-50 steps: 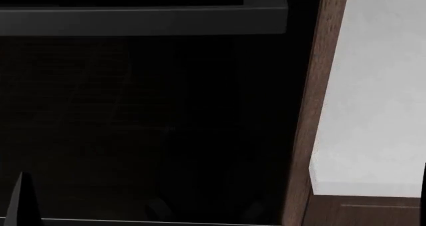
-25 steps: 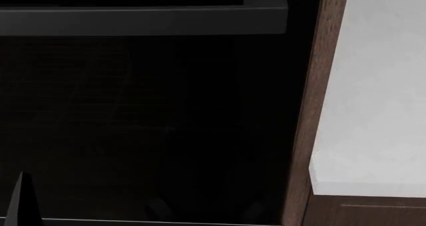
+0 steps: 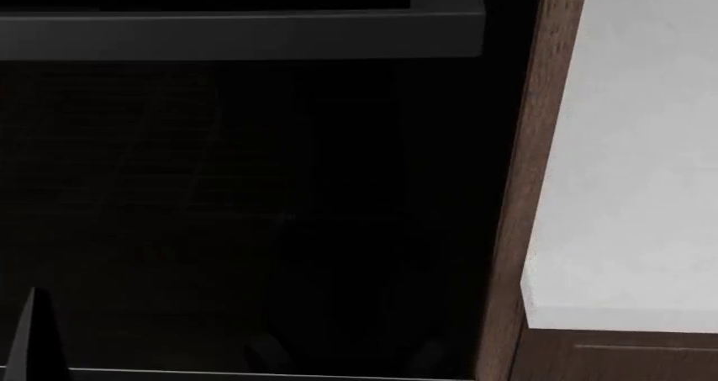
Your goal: Press the start button on the microwave
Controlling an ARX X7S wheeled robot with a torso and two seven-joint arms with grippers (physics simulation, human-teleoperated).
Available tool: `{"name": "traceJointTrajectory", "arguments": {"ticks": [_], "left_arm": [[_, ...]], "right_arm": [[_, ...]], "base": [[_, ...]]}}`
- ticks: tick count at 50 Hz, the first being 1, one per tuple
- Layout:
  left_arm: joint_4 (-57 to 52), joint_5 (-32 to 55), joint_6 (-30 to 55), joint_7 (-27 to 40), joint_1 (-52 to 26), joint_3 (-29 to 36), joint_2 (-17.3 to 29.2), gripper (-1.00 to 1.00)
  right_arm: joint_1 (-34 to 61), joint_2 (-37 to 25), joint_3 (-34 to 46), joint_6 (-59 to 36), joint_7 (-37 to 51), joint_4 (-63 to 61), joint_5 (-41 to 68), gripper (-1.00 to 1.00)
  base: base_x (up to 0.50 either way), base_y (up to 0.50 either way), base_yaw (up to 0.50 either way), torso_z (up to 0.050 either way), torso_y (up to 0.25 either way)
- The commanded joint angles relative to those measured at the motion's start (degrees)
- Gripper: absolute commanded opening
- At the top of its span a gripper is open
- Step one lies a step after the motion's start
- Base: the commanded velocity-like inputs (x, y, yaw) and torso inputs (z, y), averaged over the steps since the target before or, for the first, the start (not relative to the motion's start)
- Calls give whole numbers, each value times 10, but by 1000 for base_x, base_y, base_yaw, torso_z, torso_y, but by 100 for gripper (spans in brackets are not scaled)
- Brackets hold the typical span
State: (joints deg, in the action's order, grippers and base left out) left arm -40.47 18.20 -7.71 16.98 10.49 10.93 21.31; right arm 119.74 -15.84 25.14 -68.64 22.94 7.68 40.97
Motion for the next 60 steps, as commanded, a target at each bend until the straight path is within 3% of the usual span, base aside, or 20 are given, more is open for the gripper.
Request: {"name": "traceJointTrajectory", "arguments": {"ticks": [1,60], "left_arm": [[1,-15,-1,-12,0,-11,-8,100],[17,-10,-20,-1,3,-16,2,100]], "right_arm": [[5,10,10,23,-29,24,-29,-100],[1,31,48,142,-88,165,-71,-100]], "base": [[0,0,0,0,0],[0,0,0,0,0]]}}
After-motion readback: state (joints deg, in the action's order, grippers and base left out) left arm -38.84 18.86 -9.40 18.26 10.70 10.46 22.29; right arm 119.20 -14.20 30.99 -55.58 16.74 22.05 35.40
